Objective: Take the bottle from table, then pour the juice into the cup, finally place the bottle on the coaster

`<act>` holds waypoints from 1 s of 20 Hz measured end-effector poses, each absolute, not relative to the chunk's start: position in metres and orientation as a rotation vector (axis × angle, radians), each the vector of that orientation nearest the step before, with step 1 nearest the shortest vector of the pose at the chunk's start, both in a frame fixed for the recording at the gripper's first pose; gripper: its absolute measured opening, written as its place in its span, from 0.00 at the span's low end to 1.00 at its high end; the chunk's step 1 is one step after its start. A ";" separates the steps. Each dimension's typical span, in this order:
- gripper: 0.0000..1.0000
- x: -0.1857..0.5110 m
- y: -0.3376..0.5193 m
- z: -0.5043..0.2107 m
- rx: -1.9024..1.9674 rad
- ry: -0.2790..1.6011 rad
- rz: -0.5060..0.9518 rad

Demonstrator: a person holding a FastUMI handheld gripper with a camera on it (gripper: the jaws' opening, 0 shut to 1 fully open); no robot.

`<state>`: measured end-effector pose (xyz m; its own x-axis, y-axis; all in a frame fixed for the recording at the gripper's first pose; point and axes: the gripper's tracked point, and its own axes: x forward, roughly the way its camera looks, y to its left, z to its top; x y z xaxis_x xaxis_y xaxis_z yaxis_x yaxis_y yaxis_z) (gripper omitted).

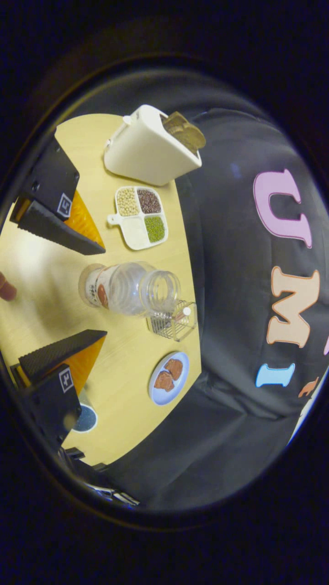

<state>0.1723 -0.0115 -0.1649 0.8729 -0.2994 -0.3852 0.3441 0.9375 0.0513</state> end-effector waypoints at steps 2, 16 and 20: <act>1.00 0.153 -0.018 -0.150 0.132 0.360 -0.312; 0.99 0.080 -0.036 -0.022 0.106 0.204 -0.008; 0.99 0.072 -0.047 0.004 0.109 0.166 0.057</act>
<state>0.0718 -0.0468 0.0044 0.9846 0.0654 -0.1622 -0.0474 0.9925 0.1127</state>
